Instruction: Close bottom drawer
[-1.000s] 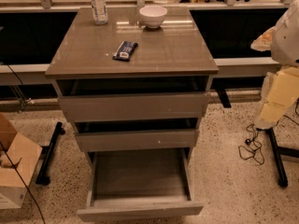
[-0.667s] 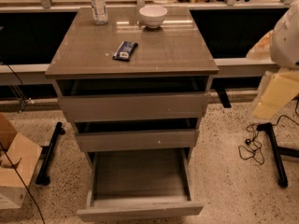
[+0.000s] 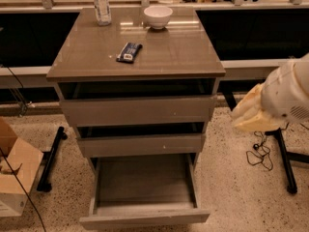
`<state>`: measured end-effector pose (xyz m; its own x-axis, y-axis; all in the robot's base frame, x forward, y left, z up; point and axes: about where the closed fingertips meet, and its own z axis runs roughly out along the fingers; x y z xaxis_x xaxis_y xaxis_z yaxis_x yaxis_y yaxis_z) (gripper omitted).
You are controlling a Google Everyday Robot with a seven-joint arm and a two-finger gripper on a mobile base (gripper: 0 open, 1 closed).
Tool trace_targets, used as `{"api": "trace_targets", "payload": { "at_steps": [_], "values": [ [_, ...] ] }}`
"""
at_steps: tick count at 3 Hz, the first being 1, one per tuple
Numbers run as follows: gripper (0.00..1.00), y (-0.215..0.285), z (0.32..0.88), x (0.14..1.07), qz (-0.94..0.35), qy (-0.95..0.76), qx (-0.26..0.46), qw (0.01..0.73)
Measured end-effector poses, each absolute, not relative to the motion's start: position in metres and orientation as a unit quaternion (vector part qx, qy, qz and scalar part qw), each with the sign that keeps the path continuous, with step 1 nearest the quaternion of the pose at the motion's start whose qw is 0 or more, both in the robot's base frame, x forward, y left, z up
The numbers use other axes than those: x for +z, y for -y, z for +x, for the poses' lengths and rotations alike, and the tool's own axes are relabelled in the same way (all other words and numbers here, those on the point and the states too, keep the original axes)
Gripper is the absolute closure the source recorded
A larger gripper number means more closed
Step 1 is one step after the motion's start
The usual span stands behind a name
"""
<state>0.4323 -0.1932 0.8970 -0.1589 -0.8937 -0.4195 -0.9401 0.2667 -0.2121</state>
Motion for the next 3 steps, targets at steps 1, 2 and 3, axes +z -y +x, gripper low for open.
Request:
{"api": "trace_targets", "payload": {
  "at_steps": [1,2,3],
  "values": [
    [0.91,0.175,0.440,0.826,-0.575,-0.755,0.140,0.282],
    [1.00,0.154,0.449,0.753,-0.548,-0.755,0.228,0.279],
    [1.00,0.153,0.451,0.734,-0.541,-0.757,0.245,0.272]
  ]
}}
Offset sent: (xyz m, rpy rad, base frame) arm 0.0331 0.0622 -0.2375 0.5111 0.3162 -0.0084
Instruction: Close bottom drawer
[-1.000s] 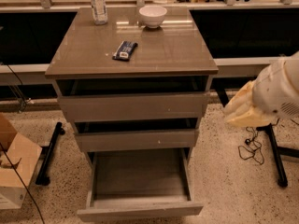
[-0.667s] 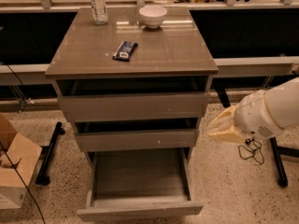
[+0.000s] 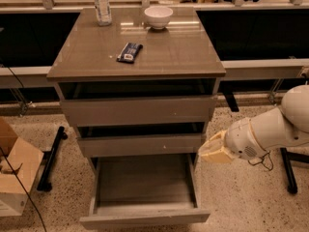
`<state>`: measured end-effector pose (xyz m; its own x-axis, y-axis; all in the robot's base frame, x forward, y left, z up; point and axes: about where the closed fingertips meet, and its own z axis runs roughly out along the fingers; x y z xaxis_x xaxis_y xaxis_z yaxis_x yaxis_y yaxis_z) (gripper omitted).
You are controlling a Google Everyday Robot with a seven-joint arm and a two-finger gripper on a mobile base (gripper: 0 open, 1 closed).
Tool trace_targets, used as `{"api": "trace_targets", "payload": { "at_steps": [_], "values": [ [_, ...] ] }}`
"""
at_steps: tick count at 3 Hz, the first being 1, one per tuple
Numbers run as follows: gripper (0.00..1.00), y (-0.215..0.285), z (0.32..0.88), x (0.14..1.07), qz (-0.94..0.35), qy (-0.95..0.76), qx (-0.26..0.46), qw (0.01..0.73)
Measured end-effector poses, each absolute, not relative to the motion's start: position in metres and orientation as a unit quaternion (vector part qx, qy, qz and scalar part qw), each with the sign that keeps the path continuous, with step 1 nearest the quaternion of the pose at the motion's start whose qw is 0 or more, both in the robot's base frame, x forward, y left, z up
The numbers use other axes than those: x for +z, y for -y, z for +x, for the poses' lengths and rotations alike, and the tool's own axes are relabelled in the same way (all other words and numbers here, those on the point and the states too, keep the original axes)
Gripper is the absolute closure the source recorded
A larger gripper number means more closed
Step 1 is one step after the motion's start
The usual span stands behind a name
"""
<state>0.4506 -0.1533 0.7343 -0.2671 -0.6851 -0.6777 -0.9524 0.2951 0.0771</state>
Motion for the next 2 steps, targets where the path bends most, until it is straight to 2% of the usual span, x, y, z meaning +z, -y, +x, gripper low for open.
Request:
{"api": "trace_targets", "payload": {
  "at_steps": [1,2],
  "values": [
    [1.00,0.150,0.450,0.722,-0.543,-0.765,0.226,0.261],
    [1.00,0.146,0.446,0.652,-0.539,-0.776,0.216,0.248]
  ]
}}
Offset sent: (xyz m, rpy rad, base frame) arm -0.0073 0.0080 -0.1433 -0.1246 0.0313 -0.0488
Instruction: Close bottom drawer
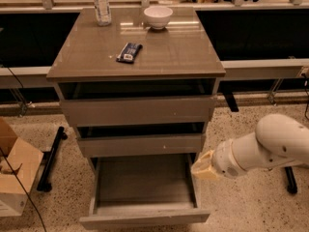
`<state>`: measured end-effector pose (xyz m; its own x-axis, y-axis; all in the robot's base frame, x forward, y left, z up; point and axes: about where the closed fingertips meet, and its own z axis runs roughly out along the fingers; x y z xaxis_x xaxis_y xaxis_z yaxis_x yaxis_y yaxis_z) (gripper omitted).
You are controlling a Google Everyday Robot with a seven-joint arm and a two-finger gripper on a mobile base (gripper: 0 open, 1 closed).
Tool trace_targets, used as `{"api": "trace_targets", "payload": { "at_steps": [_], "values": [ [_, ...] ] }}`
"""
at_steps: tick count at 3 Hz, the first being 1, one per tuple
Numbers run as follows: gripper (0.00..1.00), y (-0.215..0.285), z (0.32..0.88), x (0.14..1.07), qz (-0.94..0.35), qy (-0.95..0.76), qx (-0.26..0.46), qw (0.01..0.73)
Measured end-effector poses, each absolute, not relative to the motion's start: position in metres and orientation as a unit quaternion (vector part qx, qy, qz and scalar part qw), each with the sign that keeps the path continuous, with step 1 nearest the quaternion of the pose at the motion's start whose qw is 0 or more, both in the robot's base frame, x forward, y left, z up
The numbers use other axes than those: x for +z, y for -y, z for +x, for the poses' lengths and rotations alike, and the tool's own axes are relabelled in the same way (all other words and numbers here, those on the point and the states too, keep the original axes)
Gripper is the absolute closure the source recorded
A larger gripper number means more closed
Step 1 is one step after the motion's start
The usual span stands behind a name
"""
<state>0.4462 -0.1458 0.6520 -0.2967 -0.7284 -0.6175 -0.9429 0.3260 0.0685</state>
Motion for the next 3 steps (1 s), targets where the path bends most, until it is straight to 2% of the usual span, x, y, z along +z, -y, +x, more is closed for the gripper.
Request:
{"api": "trace_targets", "payload": {
  "at_steps": [1,2,3],
  "values": [
    [1.00,0.143,0.447,0.596,-0.521,-0.781,0.242,0.245],
    [1.00,0.144,0.448,0.529,-0.475,-0.790,0.312,0.229],
    [1.00,0.141,0.444,0.521,-0.473,-0.790,0.319,0.224]
  ]
}}
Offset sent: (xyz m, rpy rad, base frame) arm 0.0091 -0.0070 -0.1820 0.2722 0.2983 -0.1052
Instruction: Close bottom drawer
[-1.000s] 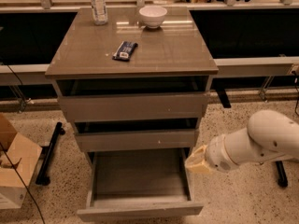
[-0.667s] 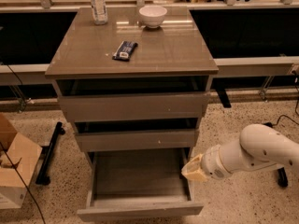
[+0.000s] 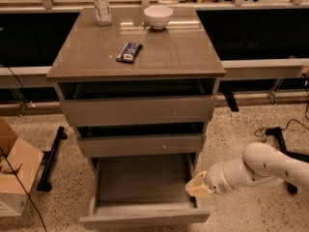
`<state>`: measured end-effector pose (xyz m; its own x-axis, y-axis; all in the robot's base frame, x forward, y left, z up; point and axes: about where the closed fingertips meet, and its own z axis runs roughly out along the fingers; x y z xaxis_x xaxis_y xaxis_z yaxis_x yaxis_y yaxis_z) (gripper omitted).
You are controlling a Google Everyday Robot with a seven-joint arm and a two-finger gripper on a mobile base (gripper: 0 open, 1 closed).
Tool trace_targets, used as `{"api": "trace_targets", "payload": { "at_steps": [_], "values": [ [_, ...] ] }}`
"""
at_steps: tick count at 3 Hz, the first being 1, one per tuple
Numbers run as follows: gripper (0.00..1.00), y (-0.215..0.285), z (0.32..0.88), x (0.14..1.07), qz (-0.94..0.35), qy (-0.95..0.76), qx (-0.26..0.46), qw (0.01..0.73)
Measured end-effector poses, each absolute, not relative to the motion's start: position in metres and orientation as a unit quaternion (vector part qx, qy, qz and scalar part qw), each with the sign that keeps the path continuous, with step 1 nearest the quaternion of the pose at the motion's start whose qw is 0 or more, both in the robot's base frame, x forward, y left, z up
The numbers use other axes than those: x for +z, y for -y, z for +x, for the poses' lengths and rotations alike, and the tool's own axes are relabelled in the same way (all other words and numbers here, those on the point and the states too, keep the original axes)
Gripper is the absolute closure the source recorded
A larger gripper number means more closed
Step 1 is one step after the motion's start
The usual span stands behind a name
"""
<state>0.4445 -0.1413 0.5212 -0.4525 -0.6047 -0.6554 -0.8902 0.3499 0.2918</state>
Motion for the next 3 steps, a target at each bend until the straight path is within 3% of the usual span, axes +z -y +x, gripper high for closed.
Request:
{"api": "trace_targets", "payload": {
  "at_steps": [3],
  "values": [
    [1.00,0.128,0.419,0.384,-0.428,-0.805,0.357,0.203]
  ]
}}
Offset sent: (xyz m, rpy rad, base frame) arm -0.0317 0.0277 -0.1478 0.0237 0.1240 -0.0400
